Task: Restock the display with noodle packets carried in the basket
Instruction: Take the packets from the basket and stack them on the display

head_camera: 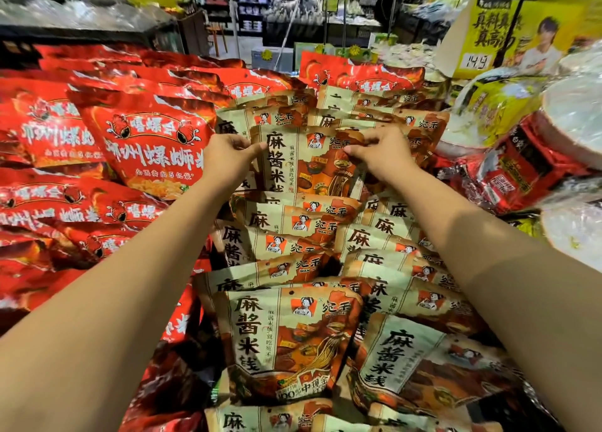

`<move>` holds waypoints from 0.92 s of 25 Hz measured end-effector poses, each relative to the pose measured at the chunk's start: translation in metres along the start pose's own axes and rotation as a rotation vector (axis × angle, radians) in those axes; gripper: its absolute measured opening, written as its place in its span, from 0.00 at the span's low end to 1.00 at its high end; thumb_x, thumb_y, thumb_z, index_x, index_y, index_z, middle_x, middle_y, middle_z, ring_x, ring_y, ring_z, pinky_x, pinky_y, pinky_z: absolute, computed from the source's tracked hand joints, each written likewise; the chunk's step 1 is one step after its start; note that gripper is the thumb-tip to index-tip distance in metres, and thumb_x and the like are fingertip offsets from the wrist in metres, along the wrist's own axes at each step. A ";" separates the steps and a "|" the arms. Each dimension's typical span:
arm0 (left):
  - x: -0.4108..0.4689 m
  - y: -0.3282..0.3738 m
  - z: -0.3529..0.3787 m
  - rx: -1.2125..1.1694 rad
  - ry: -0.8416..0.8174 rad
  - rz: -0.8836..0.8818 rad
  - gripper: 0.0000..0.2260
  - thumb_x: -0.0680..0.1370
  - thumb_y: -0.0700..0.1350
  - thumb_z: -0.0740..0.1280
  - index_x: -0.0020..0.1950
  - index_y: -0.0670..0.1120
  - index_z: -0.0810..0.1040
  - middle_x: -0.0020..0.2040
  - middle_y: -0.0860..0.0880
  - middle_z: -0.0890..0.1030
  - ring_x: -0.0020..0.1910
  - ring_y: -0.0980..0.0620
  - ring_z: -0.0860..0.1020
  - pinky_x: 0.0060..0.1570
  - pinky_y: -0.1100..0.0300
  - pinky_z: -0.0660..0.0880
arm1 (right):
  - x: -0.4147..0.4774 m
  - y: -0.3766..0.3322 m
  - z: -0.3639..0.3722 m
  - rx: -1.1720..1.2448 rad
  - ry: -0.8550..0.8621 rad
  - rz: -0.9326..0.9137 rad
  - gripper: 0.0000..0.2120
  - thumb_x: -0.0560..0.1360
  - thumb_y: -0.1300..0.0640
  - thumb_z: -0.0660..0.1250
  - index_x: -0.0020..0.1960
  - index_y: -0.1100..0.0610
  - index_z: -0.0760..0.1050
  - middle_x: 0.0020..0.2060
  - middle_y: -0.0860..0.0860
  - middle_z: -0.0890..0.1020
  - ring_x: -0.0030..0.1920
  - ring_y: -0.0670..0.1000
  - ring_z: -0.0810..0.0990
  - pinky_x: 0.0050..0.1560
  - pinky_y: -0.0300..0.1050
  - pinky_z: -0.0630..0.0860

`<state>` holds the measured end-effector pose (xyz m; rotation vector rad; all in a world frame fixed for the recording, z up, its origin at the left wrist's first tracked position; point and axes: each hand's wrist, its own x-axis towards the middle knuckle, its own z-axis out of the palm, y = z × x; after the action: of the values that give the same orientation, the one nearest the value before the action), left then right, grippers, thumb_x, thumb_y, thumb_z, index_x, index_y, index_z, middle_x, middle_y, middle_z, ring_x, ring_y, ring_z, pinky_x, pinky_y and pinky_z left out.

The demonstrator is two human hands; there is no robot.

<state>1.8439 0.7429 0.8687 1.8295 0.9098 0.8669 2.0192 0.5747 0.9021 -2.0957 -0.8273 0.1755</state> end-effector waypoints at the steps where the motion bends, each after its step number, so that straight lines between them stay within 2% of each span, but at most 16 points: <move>1: -0.002 0.001 -0.001 0.016 0.010 0.003 0.13 0.76 0.50 0.73 0.43 0.39 0.81 0.32 0.50 0.76 0.27 0.59 0.73 0.32 0.64 0.73 | -0.003 0.001 -0.003 -0.028 0.006 -0.007 0.12 0.73 0.54 0.74 0.38 0.61 0.78 0.38 0.53 0.80 0.44 0.55 0.78 0.52 0.53 0.78; 3: -0.008 0.001 -0.005 0.045 0.018 0.008 0.13 0.75 0.52 0.73 0.47 0.42 0.82 0.40 0.48 0.82 0.38 0.53 0.80 0.44 0.58 0.77 | -0.010 0.003 -0.008 -0.056 -0.001 -0.007 0.12 0.73 0.53 0.74 0.36 0.56 0.75 0.38 0.49 0.77 0.47 0.53 0.76 0.49 0.46 0.75; 4: -0.013 0.002 -0.007 0.071 0.025 0.009 0.16 0.75 0.54 0.73 0.50 0.41 0.82 0.47 0.46 0.84 0.45 0.49 0.82 0.51 0.54 0.78 | -0.015 0.003 -0.010 -0.049 -0.006 -0.001 0.09 0.73 0.52 0.74 0.41 0.56 0.77 0.43 0.49 0.79 0.50 0.53 0.77 0.49 0.44 0.72; 5: -0.019 0.004 -0.010 0.110 0.037 0.010 0.19 0.75 0.55 0.73 0.54 0.41 0.82 0.52 0.43 0.84 0.51 0.45 0.82 0.56 0.49 0.78 | -0.021 0.004 -0.013 -0.041 -0.001 0.001 0.11 0.73 0.52 0.74 0.50 0.57 0.79 0.50 0.52 0.80 0.55 0.54 0.77 0.50 0.42 0.70; 7: -0.035 0.011 -0.014 0.180 0.068 0.012 0.23 0.75 0.57 0.71 0.61 0.40 0.80 0.58 0.42 0.83 0.57 0.43 0.81 0.60 0.46 0.76 | -0.032 0.003 -0.018 -0.073 -0.006 0.020 0.24 0.73 0.50 0.74 0.65 0.60 0.75 0.62 0.56 0.78 0.62 0.56 0.76 0.55 0.43 0.71; 9: -0.056 0.018 -0.017 0.221 0.099 -0.005 0.25 0.77 0.56 0.70 0.65 0.39 0.78 0.60 0.41 0.81 0.58 0.44 0.80 0.61 0.47 0.76 | -0.045 0.004 -0.021 -0.134 -0.027 0.019 0.29 0.74 0.50 0.73 0.69 0.61 0.70 0.64 0.58 0.77 0.63 0.57 0.75 0.58 0.46 0.72; 12: -0.095 0.028 -0.023 0.320 0.144 0.001 0.21 0.79 0.54 0.68 0.63 0.38 0.78 0.57 0.40 0.82 0.55 0.43 0.80 0.57 0.48 0.77 | -0.067 0.005 -0.028 -0.183 -0.082 -0.020 0.26 0.74 0.49 0.73 0.64 0.63 0.72 0.56 0.58 0.79 0.54 0.57 0.77 0.50 0.46 0.73; 14: -0.123 0.032 -0.028 0.420 0.164 0.030 0.19 0.80 0.53 0.67 0.62 0.40 0.79 0.55 0.40 0.83 0.53 0.42 0.81 0.56 0.49 0.78 | -0.081 0.004 -0.032 -0.206 -0.154 -0.065 0.19 0.75 0.49 0.72 0.55 0.64 0.74 0.44 0.56 0.79 0.45 0.56 0.78 0.43 0.46 0.74; 16: -0.147 0.035 -0.033 0.512 0.171 0.034 0.19 0.81 0.51 0.66 0.65 0.40 0.76 0.60 0.40 0.81 0.58 0.41 0.79 0.58 0.51 0.75 | -0.097 0.000 -0.032 -0.248 -0.222 -0.105 0.15 0.76 0.49 0.70 0.44 0.60 0.71 0.36 0.53 0.75 0.38 0.54 0.75 0.33 0.44 0.70; 18: -0.169 0.031 -0.041 0.593 0.201 0.037 0.20 0.81 0.51 0.66 0.67 0.40 0.75 0.63 0.40 0.79 0.61 0.40 0.77 0.58 0.50 0.72 | -0.113 -0.004 -0.029 -0.275 -0.278 -0.153 0.15 0.77 0.49 0.68 0.42 0.59 0.69 0.34 0.52 0.73 0.36 0.53 0.73 0.30 0.43 0.67; 20: -0.185 0.021 -0.054 0.661 0.229 0.056 0.21 0.80 0.54 0.66 0.66 0.40 0.75 0.61 0.38 0.79 0.61 0.37 0.76 0.58 0.47 0.73 | -0.129 -0.011 -0.025 -0.292 -0.304 -0.186 0.16 0.78 0.47 0.67 0.44 0.59 0.68 0.34 0.51 0.70 0.35 0.51 0.70 0.29 0.43 0.63; 23: -0.198 -0.001 -0.079 0.791 0.236 0.024 0.25 0.80 0.55 0.64 0.71 0.40 0.71 0.67 0.36 0.75 0.67 0.36 0.72 0.65 0.44 0.69 | -0.146 -0.023 -0.014 -0.347 -0.352 -0.222 0.18 0.79 0.45 0.66 0.44 0.60 0.67 0.34 0.50 0.69 0.35 0.51 0.69 0.29 0.44 0.60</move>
<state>1.6812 0.6062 0.8584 2.4303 1.5370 0.8068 1.9010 0.4852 0.9050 -2.3058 -1.3768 0.3046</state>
